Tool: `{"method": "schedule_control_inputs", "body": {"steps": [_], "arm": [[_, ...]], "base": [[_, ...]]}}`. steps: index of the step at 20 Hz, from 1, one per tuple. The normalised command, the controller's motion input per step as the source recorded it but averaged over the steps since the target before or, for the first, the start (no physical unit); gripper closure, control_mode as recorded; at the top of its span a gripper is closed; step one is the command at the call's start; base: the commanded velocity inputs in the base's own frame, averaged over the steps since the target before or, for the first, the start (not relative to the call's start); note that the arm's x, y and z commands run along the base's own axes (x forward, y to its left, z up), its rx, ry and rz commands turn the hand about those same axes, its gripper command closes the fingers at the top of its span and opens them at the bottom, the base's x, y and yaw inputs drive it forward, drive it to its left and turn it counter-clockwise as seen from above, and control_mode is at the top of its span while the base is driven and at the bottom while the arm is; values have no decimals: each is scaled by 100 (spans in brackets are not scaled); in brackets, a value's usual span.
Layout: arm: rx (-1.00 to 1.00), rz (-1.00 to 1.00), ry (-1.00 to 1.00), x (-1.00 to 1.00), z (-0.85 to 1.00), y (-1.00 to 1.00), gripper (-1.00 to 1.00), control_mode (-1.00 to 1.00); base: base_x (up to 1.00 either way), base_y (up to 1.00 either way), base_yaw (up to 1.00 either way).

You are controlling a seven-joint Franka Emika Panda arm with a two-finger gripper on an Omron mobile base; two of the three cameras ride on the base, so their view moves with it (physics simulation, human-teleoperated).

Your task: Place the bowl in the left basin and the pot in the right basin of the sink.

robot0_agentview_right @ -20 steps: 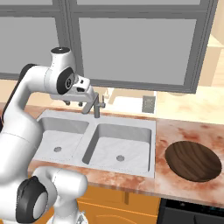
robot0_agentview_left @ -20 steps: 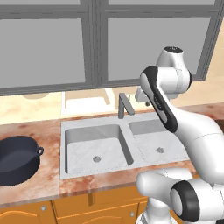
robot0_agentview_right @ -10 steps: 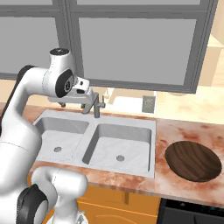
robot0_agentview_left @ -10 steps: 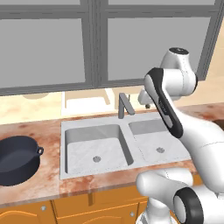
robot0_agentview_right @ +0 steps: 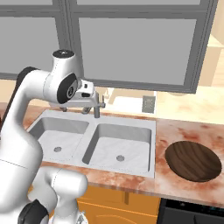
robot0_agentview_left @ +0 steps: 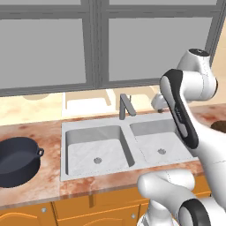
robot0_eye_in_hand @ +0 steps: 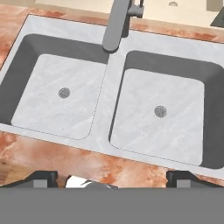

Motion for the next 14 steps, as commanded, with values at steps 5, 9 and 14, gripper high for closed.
{"method": "schedule_control_inputs", "body": {"steps": [5,9,14], "arm": [[0,0,0,-31,5,-38,-100,-100],[-2,0,0,-24,0,-42,-100,-100],[-8,-3,-2,-18,-4,-36,-100,-100]], "base": [[0,0,0],[0,0,0],[0,0,0]]}}
